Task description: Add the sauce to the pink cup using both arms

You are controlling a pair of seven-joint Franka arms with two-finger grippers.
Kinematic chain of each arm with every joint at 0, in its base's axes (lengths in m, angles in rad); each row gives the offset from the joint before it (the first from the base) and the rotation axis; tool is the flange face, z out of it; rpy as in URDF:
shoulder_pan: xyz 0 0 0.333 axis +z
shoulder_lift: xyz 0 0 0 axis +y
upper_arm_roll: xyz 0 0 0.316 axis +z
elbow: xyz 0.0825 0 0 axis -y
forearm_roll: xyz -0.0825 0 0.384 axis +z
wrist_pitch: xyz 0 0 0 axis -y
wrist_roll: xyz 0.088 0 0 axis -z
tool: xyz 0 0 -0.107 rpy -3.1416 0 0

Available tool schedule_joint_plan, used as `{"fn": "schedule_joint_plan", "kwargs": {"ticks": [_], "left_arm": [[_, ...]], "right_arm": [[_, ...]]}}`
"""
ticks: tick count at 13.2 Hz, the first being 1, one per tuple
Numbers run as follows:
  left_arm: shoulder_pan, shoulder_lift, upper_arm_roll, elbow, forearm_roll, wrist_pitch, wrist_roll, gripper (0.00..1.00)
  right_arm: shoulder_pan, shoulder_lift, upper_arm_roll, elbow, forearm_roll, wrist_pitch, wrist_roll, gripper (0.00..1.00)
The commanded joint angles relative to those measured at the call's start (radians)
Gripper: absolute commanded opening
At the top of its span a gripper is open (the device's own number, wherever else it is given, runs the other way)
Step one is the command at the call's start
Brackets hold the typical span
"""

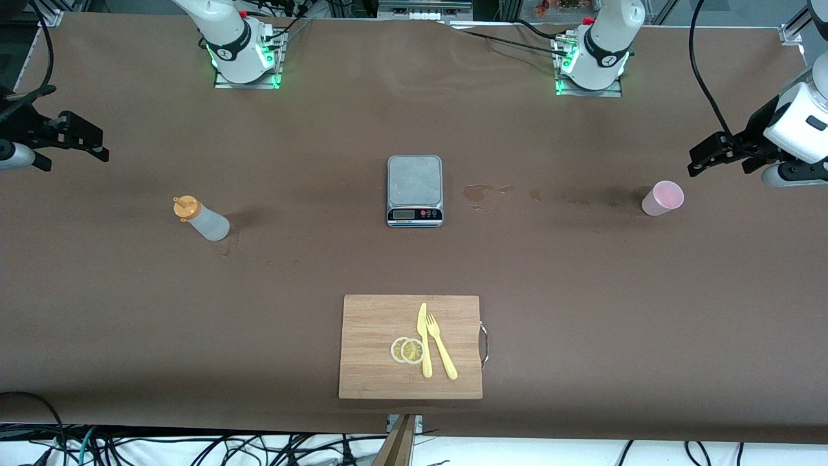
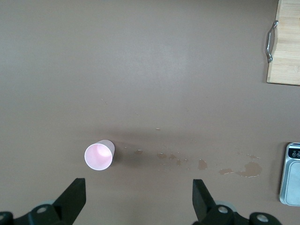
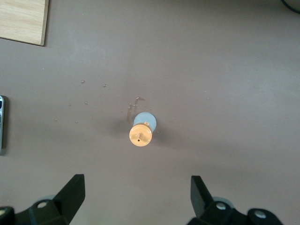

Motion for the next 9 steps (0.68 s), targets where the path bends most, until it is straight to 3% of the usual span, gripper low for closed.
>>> {"fn": "schedule_joint_plan", "kwargs": {"ticks": [1,9], "left_arm": [[0.005,-0.010,-0.008,-0.008,0.023,-0.008,0.024,1.00],[0.007,-0.003,-0.005,0.008,0.020,-0.010,0.058,1.00]], "right_arm": [[-0.003,0.006,0.002,0.020,0.011,-0.005,0.005,1.00],[-0.003,0.006,0.002,0.018,0.011,-0.005,0.005,1.00]]}}
